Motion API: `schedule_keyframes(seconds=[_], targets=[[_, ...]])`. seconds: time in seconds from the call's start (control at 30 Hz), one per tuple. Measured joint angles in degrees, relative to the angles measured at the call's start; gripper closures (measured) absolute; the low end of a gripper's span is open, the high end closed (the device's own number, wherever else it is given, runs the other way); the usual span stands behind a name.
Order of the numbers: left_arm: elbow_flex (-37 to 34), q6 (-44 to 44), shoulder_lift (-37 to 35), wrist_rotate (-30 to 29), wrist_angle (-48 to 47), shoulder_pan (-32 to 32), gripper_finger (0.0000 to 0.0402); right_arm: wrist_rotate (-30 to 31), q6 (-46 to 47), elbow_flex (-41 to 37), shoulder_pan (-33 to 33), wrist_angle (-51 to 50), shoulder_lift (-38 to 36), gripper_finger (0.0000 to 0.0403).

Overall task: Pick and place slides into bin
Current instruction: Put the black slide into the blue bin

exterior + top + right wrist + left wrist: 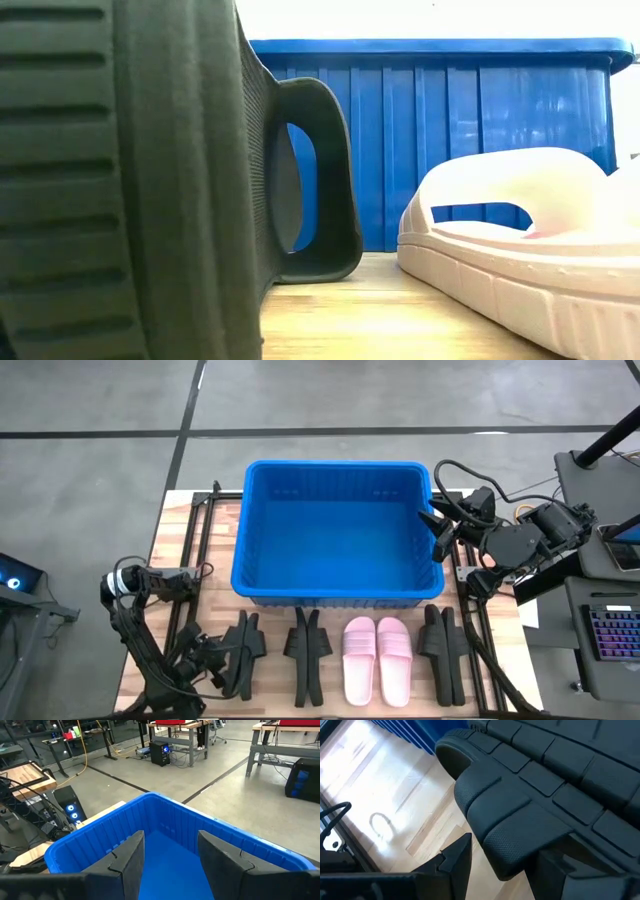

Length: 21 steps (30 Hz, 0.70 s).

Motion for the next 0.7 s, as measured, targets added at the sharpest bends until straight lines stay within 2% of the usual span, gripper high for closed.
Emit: schedule_keyframes(seconds=[0.17,0.43,0.7], targets=[[-0.71,-0.01,-0.04,-0.01,0.02,0.00,0.0293,-0.02,-0.01,0.00,-0.01,0.00,0.00,0.0230],[-1.84,-0.04,-0.07,0.57,1.56,0.04,0.0391,-0.02,-0.02,0.00,-0.02,0.00,0.00,0.0230],[-1.63,-0.02,-2.97,7.46,1.39,-0.11,0.0400,-0.02,-0.02,0.00,-0.01,-0.02,0.00,0.0230]])
